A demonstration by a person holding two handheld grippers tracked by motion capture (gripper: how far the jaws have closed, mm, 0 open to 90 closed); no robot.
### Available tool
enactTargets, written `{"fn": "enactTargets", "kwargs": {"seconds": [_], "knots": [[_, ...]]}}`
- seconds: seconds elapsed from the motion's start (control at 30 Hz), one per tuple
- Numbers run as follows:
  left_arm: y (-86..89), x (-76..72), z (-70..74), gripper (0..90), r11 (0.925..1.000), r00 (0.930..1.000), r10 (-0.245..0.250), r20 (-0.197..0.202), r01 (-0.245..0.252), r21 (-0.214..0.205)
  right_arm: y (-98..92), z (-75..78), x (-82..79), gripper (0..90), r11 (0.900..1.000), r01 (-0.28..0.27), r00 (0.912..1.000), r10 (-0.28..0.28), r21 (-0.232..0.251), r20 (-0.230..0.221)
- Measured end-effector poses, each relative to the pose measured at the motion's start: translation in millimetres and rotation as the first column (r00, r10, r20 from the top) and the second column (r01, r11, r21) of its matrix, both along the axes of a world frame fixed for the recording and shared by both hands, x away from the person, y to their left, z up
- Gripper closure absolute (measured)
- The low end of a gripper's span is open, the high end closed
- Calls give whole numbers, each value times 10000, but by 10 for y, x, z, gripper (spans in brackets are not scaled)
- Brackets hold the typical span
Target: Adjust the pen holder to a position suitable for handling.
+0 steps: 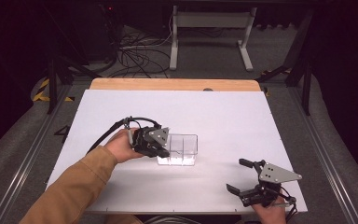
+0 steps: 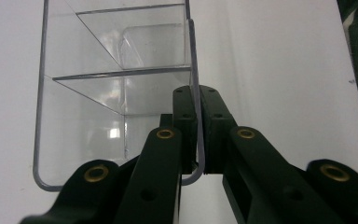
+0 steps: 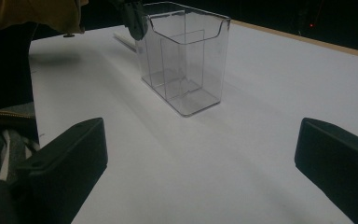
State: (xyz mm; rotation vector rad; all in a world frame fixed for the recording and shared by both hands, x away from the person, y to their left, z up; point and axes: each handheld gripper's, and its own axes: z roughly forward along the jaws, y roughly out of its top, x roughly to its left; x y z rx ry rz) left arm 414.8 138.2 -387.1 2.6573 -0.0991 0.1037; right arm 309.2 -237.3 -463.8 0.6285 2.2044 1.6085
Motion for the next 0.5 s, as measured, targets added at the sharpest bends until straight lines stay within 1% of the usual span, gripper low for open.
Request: {"fn": "enactTargets", "kwargs": {"seconds": [0.13, 0.23, 0.3, 0.4, 0.5], "knots": [[3, 4, -10, 867, 10000, 10000, -25, 14, 25, 34, -3, -1, 2, 30, 10000, -8, 10000, 8, 17, 13], [-2, -6, -8, 866, 9999, 10000, 96, -7, -95, 85, -5, -2, 2, 30, 10000, 2, 10000, -1, 38, -44], [-6, -10, -6, 866, 9997, 9997, 206, -88, -205, 106, -5, -2, 2, 30, 10000, 13, 10000, -12, 40, -33], [-16, -28, -4, 865, 9996, 9997, 248, -31, -248, 147, -3, -3, 5, 30, 10000, 10, 10000, -10, 45, -40], [-14, -24, -6, 865, 9997, 9997, 224, -61, -224, 123, 1, -3, 5, 29, 10000, -2, 10000, 2, 32, -37]]}}
